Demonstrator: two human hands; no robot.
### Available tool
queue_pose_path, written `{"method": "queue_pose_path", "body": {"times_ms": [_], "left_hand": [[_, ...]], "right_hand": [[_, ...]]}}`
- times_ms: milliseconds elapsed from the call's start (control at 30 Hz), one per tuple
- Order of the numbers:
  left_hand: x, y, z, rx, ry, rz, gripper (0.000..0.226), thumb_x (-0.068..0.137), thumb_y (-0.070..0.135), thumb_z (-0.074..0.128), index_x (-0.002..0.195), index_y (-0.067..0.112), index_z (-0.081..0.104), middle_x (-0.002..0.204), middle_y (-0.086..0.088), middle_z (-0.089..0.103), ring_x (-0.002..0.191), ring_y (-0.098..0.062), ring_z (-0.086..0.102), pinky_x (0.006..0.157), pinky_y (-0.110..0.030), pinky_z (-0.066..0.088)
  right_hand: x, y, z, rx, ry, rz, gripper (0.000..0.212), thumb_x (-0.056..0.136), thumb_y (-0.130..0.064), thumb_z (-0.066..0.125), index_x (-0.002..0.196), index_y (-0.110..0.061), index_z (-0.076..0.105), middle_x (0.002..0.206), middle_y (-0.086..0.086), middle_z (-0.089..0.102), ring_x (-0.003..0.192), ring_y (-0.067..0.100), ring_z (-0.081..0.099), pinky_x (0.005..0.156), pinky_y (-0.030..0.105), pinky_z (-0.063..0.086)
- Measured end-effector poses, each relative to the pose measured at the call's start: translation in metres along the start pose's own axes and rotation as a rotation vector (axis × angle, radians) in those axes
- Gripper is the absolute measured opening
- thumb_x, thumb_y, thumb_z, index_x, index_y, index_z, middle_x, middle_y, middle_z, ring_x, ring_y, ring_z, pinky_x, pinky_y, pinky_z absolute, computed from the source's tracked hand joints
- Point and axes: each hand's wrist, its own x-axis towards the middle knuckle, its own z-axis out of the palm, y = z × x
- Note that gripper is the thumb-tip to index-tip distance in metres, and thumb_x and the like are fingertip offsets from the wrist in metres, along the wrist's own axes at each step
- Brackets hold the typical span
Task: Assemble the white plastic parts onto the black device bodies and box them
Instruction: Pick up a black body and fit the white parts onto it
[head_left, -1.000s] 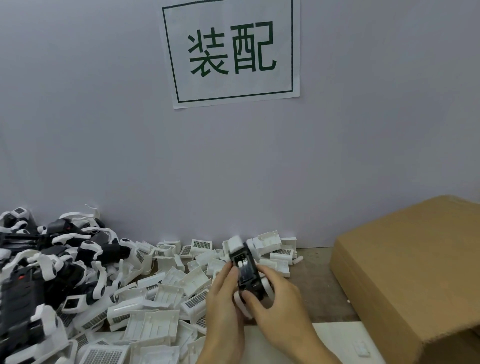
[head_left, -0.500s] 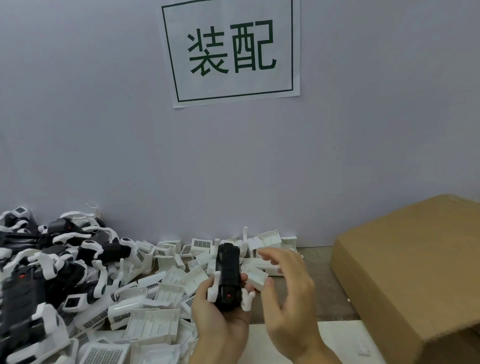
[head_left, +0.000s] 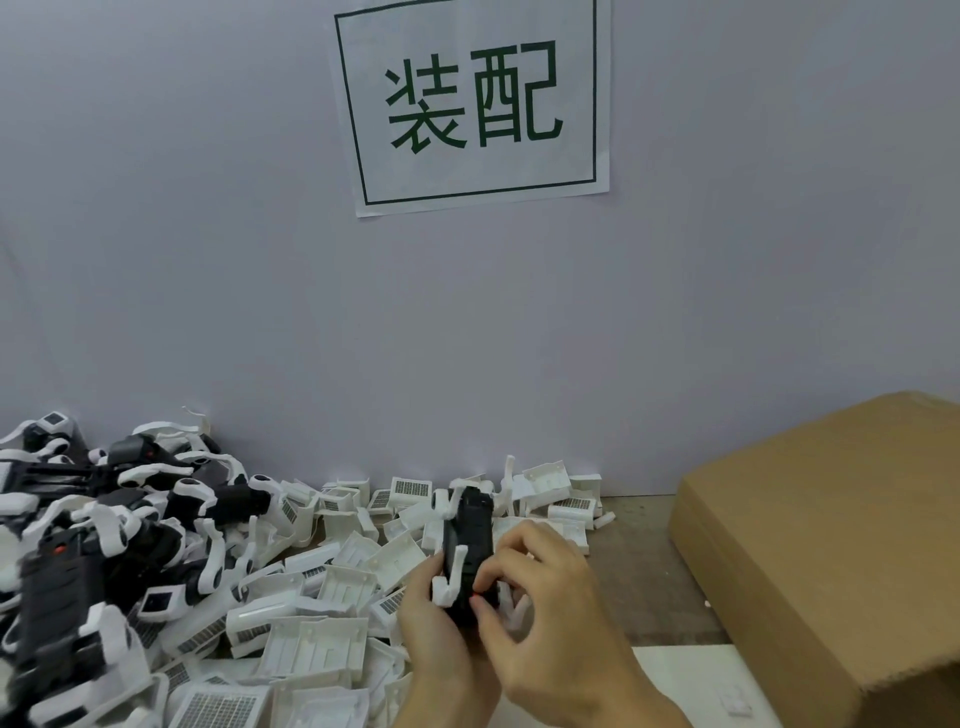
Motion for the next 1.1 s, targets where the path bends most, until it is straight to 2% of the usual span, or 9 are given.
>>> {"method": "queue_pose_path", "body": {"times_ms": [367, 433, 500, 600, 700, 833, 900, 1000, 1100], "left_hand": [[0.006, -0.002, -0.003, 0.019, -0.004, 0.029, 0.039, 0.094, 0.027, 0.047, 0.07, 0.003, 0.067, 0.065, -0.014, 0.062, 0.052, -0.026, 0.065, 0.047, -0.031, 0.055], [0.008, -0.002, -0.002, 0.031, -0.001, 0.036, 0.036, 0.095, 0.026, 0.047, 0.079, 0.001, 0.069, 0.067, -0.016, 0.064, 0.053, -0.028, 0.066, 0.056, -0.038, 0.056], [0.009, -0.002, 0.0, 0.078, -0.01, 0.05, 0.036, 0.094, 0.021, 0.049, 0.107, -0.009, 0.065, 0.081, -0.021, 0.065, 0.066, -0.033, 0.065, 0.074, -0.045, 0.051], [0.012, -0.006, 0.0, 0.233, 0.014, 0.105, 0.051, 0.089, 0.009, 0.06, 0.131, -0.017, 0.049, 0.104, -0.03, 0.064, 0.086, -0.037, 0.061, 0.071, -0.043, 0.052], [0.015, -0.007, 0.0, 0.32, 0.005, 0.136, 0.049, 0.083, 0.012, 0.072, 0.123, -0.013, 0.057, 0.111, -0.033, 0.069, 0.092, -0.041, 0.067, 0.062, -0.043, 0.058], [0.019, -0.009, -0.005, 0.529, 0.099, 0.257, 0.058, 0.058, 0.023, 0.085, 0.108, -0.001, 0.066, 0.094, -0.018, 0.075, 0.092, -0.035, 0.071, 0.089, -0.049, 0.057], [0.021, -0.01, -0.007, 0.541, 0.124, 0.25, 0.045, 0.07, 0.025, 0.083, 0.108, 0.005, 0.068, 0.098, -0.019, 0.075, 0.097, -0.038, 0.071, 0.094, -0.053, 0.056], [0.023, -0.01, -0.007, 0.438, 0.092, 0.176, 0.028, 0.094, 0.029, 0.065, 0.112, 0.007, 0.067, 0.097, -0.018, 0.075, 0.091, -0.036, 0.072, 0.073, -0.043, 0.06], [0.025, -0.011, -0.009, 0.414, 0.106, 0.202, 0.023, 0.099, 0.028, 0.059, 0.114, 0.013, 0.066, 0.101, -0.018, 0.074, 0.095, -0.036, 0.071, 0.083, -0.049, 0.058]], "right_hand": [[0.004, 0.003, 0.0, -0.183, 0.02, -0.09, 0.004, 0.082, -0.032, 0.061, 0.079, -0.03, 0.061, 0.081, -0.019, 0.053, 0.08, -0.001, 0.047, 0.073, 0.017, 0.037], [0.003, 0.007, 0.0, 0.032, 0.09, 0.047, 0.006, 0.085, -0.028, 0.06, 0.08, -0.031, 0.063, 0.082, -0.019, 0.058, 0.082, 0.001, 0.055, 0.073, 0.014, 0.04], [0.003, 0.014, 0.0, 0.242, 0.246, 0.274, 0.018, 0.09, -0.016, 0.062, 0.08, -0.03, 0.067, 0.08, -0.016, 0.066, 0.08, 0.006, 0.063, 0.07, 0.011, 0.045], [0.001, 0.029, -0.002, 0.434, 0.338, 0.55, 0.03, 0.095, -0.005, 0.06, 0.079, -0.028, 0.072, 0.082, -0.019, 0.072, 0.08, 0.001, 0.066, 0.068, 0.013, 0.048], [-0.001, 0.031, -0.001, 0.44, 0.308, 0.543, 0.02, 0.096, -0.015, 0.062, 0.09, -0.03, 0.073, 0.087, -0.016, 0.074, 0.087, 0.0, 0.065, 0.074, 0.017, 0.049], [0.0, 0.026, -0.001, 0.173, 0.386, 0.423, 0.014, 0.092, -0.028, 0.064, 0.099, -0.039, 0.058, 0.095, -0.017, 0.062, 0.095, -0.002, 0.056, 0.075, 0.019, 0.045], [0.0, 0.025, -0.001, 0.143, 0.259, 0.326, 0.009, 0.094, -0.027, 0.063, 0.099, -0.034, 0.064, 0.095, -0.019, 0.063, 0.095, 0.002, 0.059, 0.079, 0.019, 0.047], [-0.001, 0.019, 0.004, 0.17, -0.014, 0.268, 0.008, 0.093, -0.025, 0.065, 0.095, -0.032, 0.068, 0.091, -0.018, 0.066, 0.094, 0.004, 0.06, 0.078, 0.016, 0.047], [-0.001, 0.02, 0.004, 0.359, -0.016, 0.347, 0.024, 0.096, -0.014, 0.061, 0.093, -0.034, 0.074, 0.092, -0.022, 0.071, 0.094, 0.0, 0.064, 0.075, 0.009, 0.046]]}}
